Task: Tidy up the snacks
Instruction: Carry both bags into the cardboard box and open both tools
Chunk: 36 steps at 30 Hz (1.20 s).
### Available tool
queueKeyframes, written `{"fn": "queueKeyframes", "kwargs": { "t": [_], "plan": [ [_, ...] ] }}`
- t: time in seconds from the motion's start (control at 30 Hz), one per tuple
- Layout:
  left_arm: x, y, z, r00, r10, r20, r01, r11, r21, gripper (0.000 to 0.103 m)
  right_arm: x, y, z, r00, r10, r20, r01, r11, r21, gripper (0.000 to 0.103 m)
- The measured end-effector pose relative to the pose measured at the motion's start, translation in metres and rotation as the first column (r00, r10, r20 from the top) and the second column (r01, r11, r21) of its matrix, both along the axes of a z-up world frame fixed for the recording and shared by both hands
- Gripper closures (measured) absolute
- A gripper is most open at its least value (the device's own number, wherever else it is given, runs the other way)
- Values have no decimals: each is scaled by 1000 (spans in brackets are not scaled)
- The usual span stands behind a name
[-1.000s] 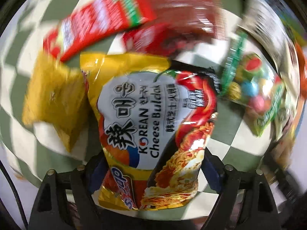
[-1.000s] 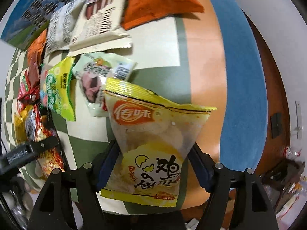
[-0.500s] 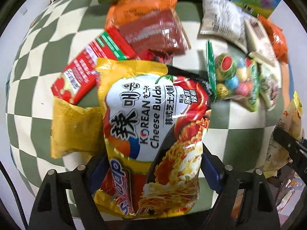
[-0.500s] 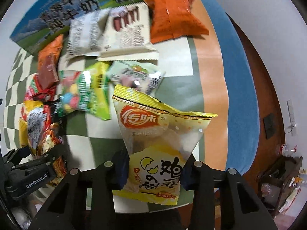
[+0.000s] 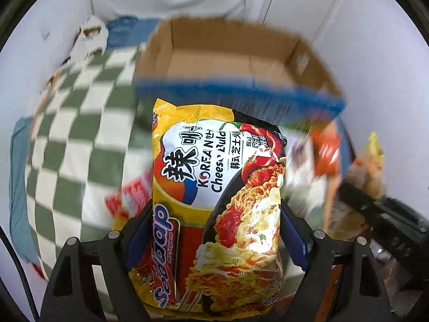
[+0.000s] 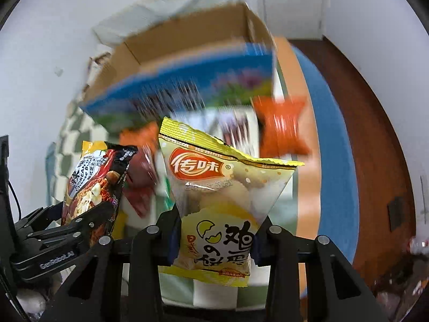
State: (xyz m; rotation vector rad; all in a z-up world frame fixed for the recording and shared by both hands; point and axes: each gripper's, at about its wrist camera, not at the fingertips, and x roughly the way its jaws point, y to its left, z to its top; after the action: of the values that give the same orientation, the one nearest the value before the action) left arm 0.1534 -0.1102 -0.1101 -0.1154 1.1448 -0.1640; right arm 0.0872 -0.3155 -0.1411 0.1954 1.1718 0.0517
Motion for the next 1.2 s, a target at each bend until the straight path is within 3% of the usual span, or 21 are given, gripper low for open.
{"fn": "queueKeyframes", "kwargs": {
  "t": [0.07,0.13,0.2,0.33,0.57,0.73,0.83,0.9,0.93,1.0,1.03,1.2],
  "plan": [
    [26,-7,13,999,0,46,1,1000,-15,19,1,0,40,999,9,39,-10,1000,18,61],
    [55,-8,30,996,5,88,-3,1000,-28,19,25,-1,60,997,22,77,-25,999,35,61],
    [84,-11,50,994,6,111,-1,999,-43,19,54,-4,74,993,35,109,-38,999,31,61],
    [164,-16,58,991,27,129,-23,999,-33,19,129,-12,89,988,62,139,-63,998,1,61],
    [272,-17,20,998,46,-48,-49,997,-55,19,262,-12,55,993,113,22,-112,993,-25,61],
    [306,-23,-21,980,52,-190,-63,997,-51,19,326,-15,6,982,155,-111,-158,987,-13,61],
    [323,-21,-49,957,68,-283,-87,994,-58,19,349,-18,-24,968,180,-175,-182,983,3,60],
    [328,-21,-61,943,71,-325,-105,991,-88,18,363,-18,-38,957,198,-211,-202,979,1,53],
    [330,-21,-64,940,75,-332,-110,990,-87,18,367,-19,-45,948,213,-238,-220,975,-5,29],
    [334,-22,-65,949,68,-308,-90,994,-56,14,373,-26,-54,941,213,-264,-219,976,5,6],
    [334,-24,-62,952,68,-298,-82,996,-35,9,373,-29,-57,939,213,-270,-218,976,14,6],
    [334,-24,-53,963,63,-262,-65,998,4,9,372,-36,-61,933,220,-284,-232,973,-6,6]
  ]
}}
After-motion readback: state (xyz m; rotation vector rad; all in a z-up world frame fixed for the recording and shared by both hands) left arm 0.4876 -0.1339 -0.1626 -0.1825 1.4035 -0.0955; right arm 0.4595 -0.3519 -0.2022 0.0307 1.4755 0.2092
